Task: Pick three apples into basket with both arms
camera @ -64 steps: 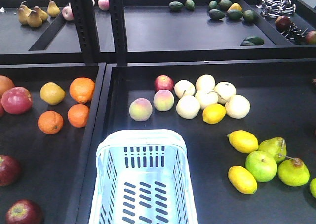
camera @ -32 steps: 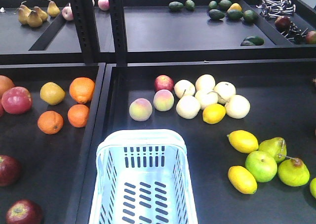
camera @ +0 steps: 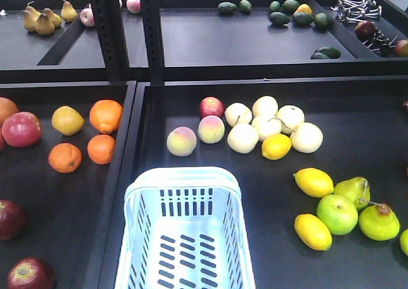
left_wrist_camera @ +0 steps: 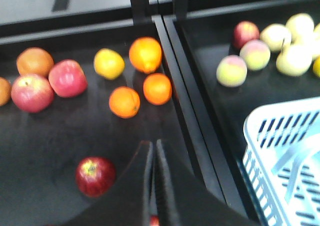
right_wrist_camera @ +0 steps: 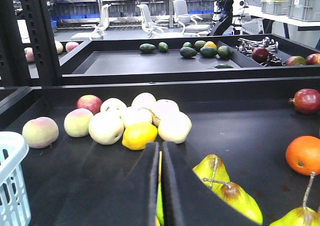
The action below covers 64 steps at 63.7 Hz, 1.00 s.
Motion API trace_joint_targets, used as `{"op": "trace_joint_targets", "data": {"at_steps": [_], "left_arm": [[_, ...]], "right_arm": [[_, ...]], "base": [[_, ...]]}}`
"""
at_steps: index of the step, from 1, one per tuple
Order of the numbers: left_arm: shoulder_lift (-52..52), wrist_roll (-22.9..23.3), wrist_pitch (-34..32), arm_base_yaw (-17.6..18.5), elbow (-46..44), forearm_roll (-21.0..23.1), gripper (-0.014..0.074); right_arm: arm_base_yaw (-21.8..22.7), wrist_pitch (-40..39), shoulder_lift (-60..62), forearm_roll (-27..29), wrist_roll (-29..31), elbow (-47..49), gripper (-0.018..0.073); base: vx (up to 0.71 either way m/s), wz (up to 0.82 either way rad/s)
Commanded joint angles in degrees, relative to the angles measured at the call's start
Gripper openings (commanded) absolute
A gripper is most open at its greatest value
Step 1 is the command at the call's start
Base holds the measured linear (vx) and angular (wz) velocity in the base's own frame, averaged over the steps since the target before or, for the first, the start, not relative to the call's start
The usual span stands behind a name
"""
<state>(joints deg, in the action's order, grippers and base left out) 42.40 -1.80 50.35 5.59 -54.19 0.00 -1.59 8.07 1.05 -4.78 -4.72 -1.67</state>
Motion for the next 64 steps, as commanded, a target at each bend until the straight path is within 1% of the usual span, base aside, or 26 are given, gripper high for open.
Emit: {"op": "trace_joint_targets", "data": {"at_steps": [1,7,13,27,32,34,39,43,47,55,64], "left_arm": [[0.8,-0.3,-2.7,0.0,-1.9,0.7,0.0006],[0.6,-0.3,-2.9,0.0,-1.9,0.7,0.0060],[0.6,-0.3,-2.8,0.0,-1.9,0.7,0.0171],[0.6,-0.2,-3.6,0.0,-1.9,0.7,0.0594],[0.6,-0.5,-4.2,0.0,-1.9,0.7,0.0703],[0.6,-1.5,-4.5,0.0,-1.9,0.7,0.0734],[0.6,-5.3,-5.4,0.2,-1.9,0.8,0.0729],[1.0,-8.2,-6.4,1.1,-1.9,0.9,0.0716],[2.0,-11.9,-7.0,2.9,-2.1,0.9,0.0703],[5.3,-18.5,-6.9,7.3,-3.3,0.9,0.0680],[10.5,-25.3,-6.9,14.4,-5.5,2.6,0.0677]], "right_arm": [[0.2,-4.3,0.4,-0.1,0.4,-0.7,-0.0009],[0.2,-4.3,0.4,-0.1,0.4,-0.7,-0.0009],[0.2,-4.3,0.4,-0.1,0.4,-0.7,-0.0009],[0.2,-4.3,0.4,-0.1,0.4,-0.7,-0.0009],[0.2,-4.3,0.4,-0.1,0.4,-0.7,-0.0009],[0.2,-4.3,0.4,-0.1,0.4,-0.7,-0.0009],[0.2,-4.3,0.4,-0.1,0.4,-0.7,-0.0009],[0.2,-4.3,0.4,-0.1,0.4,-0.7,-0.0009],[0.2,-4.3,0.4,-0.1,0.4,-0.7,-0.0009],[0.2,-4.3,0.4,-0.1,0.4,-0.7,-0.0009],[0.2,-4.3,0.4,-0.1,0.4,-0.7,-0.0009]], "base": [[0.00,0.00],[0.00,0.00],[0.00,0.00],[0.00,0.00],[0.00,0.00],[0.00,0.00],[0.00,0.00],[0.00,0.00],[0.00,0.00],[0.00,0.00],[0.00,0.00]]}}
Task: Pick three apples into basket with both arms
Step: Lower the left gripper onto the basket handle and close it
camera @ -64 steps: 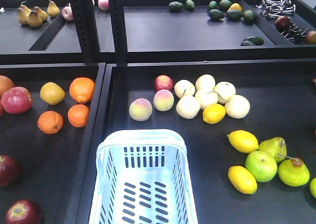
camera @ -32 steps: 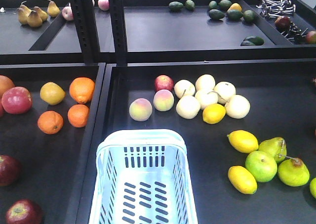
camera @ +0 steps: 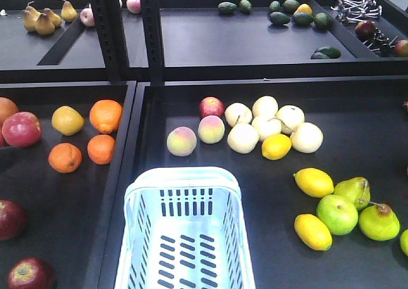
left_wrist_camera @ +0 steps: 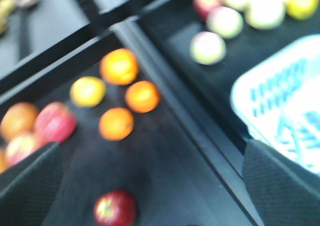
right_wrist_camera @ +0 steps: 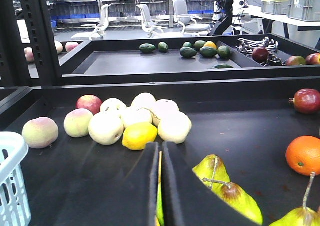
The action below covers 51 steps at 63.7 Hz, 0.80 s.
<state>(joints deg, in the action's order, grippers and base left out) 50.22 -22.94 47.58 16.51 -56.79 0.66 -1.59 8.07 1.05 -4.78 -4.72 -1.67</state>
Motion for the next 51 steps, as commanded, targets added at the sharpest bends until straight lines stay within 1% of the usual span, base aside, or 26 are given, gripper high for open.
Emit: {"op": "trace_joint_targets", "data": {"at_steps": [1,8,14,21,23,31,35,42,51], "left_arm": [[3.2,-4.6,-4.1,4.2,-3.1,1.9,0.0677],[8.5,-7.1,-4.0,10.1,-5.1,2.1,0.0675],[13.5,-8.8,-3.9,14.4,-7.0,2.0,0.0672],[19.8,-10.7,-3.1,19.6,-9.5,0.9,0.0666],[21.9,-10.9,-2.9,21.5,-10.3,0.2,0.0664],[28.2,-10.9,-2.7,26.6,-13.2,-4.3,0.0663],[31.5,-10.7,-2.2,28.5,-15.1,-6.2,0.0661],[36.3,-10.6,-0.8,30.6,-18.3,-7.5,0.0660],[42.6,-10.6,1.1,31.3,-21.9,-10.5,0.0657]], "right_arm": [[0.2,-4.3,0.4,-0.1,0.4,-0.7,-0.0009],[0.2,-4.3,0.4,-0.1,0.4,-0.7,-0.0009],[0.2,-4.3,0.4,-0.1,0.4,-0.7,-0.0009],[0.2,-4.3,0.4,-0.1,0.4,-0.7,-0.0009],[0.2,-4.3,0.4,-0.1,0.4,-0.7,-0.0009],[0.2,-4.3,0.4,-0.1,0.4,-0.7,-0.0009],[0.2,-4.3,0.4,-0.1,0.4,-0.7,-0.0009],[0.2,-4.3,0.4,-0.1,0.4,-0.7,-0.0009],[0.2,-4.3,0.4,-0.1,0.4,-0.7,-0.0009]], "base": [[0.00,0.00],[0.00,0.00],[0.00,0.00],[0.00,0.00],[0.00,0.00],[0.00,0.00],[0.00,0.00],[0.00,0.00],[0.00,0.00]]}}
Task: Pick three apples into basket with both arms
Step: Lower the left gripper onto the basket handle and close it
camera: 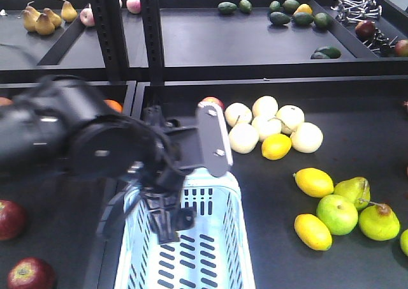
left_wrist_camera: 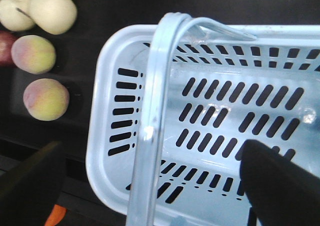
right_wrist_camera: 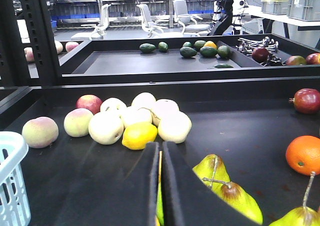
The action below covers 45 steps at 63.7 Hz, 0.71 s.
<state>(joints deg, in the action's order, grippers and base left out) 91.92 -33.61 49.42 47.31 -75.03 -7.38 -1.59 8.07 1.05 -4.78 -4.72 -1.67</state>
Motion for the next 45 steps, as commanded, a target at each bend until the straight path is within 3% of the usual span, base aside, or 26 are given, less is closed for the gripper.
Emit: {"op": "trace_joint_targets", "data": {"at_steps": [1,14,27,45], "left_arm": [[1.4,0.0,-0.6,0.5,-3.9,-2.7,0.0657],[7.1,0.1,0.9,0.5,-5.9,-7.1,0.0624],[8.6,0.6,0.9,0.5,-5.9,-9.9,0.0535],[8.6,0.6,1.1,0.5,-5.9,-12.6,0.0236]], "right_arm": [[0.2,-4.3,0.4,-0.1,0.4,-0.7,-0.0009],[0.2,-4.3,0.4,-0.1,0.4,-0.7,-0.0009],[0.2,-4.3,0.4,-0.1,0.4,-0.7,-0.0009],[0.2,-4.3,0.4,-0.1,0.4,-0.7,-0.0009]], "base": [[0.00,0.00],[0.00,0.00],[0.00,0.00],[0.00,0.00]]}}
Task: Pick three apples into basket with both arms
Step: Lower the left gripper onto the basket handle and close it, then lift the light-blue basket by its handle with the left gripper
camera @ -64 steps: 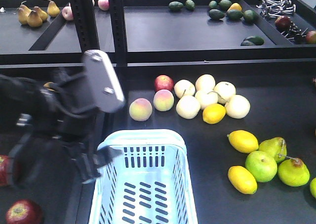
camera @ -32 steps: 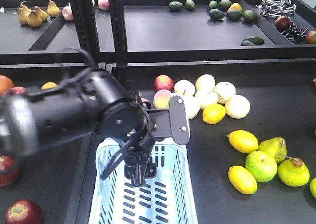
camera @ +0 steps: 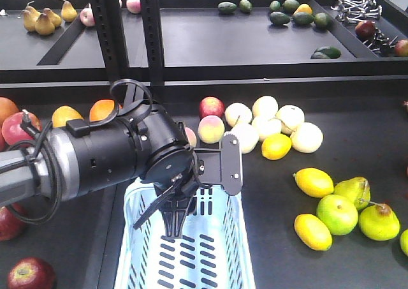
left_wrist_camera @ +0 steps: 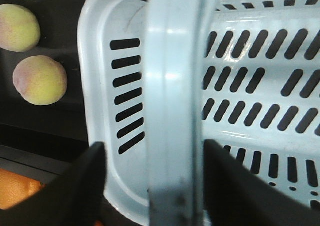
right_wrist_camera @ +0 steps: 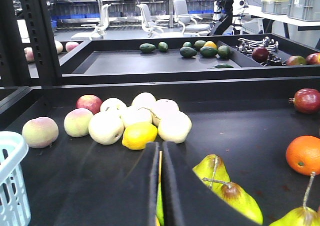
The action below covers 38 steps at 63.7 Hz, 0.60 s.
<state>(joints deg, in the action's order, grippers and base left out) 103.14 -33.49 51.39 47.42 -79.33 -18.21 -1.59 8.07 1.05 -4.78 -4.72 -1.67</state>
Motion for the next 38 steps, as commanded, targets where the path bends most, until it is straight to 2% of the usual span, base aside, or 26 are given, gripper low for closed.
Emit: {"op": "trace_joint_targets", "data": {"at_steps": [1,13,23,38], "left_arm": [[-2.7,0.5,-0.9,0.4,-1.7,-2.0,0.0217],[-2.7,0.5,-0.6,0.4,-1.7,-2.6,-0.0009],[-3.6,0.5,0.8,0.4,-1.7,-3.4,-0.0008],[-9.8,0.5,3.0,0.4,-1.7,-7.7,-0.0008]], "right_arm": [[0.2,-4.3,0.4,-0.1,0.4,-0.7,-0.0009],[0.2,-4.3,0.4,-0.1,0.4,-0.7,-0.0009],[0.2,-4.3,0.4,-0.1,0.4,-0.7,-0.0009],[0.2,-4.3,0.4,-0.1,0.4,-0.7,-0.0009]], "base": [[0.00,0.00],[0.00,0.00],[0.00,0.00],[0.00,0.00]]}}
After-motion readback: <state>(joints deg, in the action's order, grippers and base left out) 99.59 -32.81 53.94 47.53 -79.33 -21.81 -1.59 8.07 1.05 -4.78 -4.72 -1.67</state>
